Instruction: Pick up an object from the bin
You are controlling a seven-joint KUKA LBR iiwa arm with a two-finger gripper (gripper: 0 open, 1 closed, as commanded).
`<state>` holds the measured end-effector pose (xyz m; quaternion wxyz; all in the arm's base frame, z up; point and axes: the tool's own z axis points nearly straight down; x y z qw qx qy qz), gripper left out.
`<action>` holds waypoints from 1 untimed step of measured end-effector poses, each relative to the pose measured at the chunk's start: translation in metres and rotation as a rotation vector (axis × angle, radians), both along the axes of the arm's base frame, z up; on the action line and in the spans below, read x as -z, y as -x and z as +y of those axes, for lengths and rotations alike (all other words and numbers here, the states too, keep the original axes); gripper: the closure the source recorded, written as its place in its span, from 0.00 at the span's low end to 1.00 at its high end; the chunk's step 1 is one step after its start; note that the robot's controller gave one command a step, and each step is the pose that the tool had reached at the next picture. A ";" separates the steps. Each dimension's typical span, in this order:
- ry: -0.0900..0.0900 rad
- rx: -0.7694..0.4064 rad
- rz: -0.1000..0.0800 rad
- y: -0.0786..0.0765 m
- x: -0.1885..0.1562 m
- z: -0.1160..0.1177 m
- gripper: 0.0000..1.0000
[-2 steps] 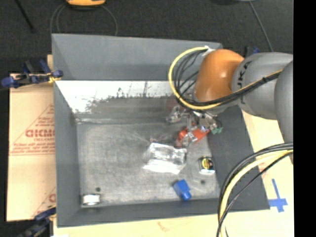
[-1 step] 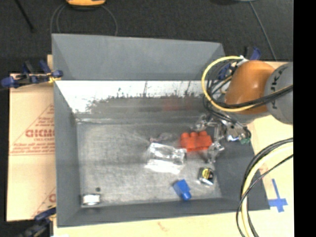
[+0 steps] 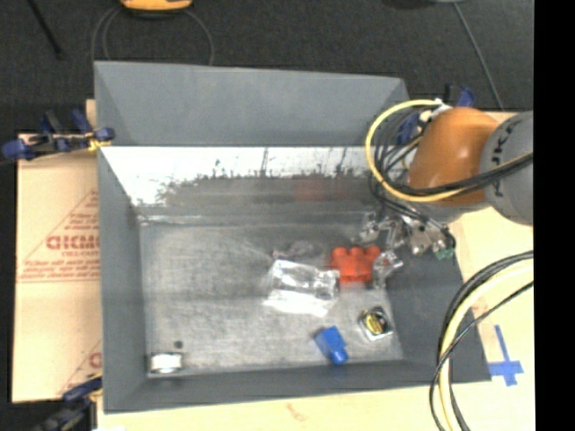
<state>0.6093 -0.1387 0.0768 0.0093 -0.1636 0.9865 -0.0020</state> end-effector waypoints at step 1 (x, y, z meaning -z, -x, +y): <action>0.003 -0.018 0.005 -0.004 -0.099 0.012 1.00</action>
Offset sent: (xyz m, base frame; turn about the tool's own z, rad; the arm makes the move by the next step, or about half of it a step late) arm 0.0007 0.0135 0.0926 -0.0172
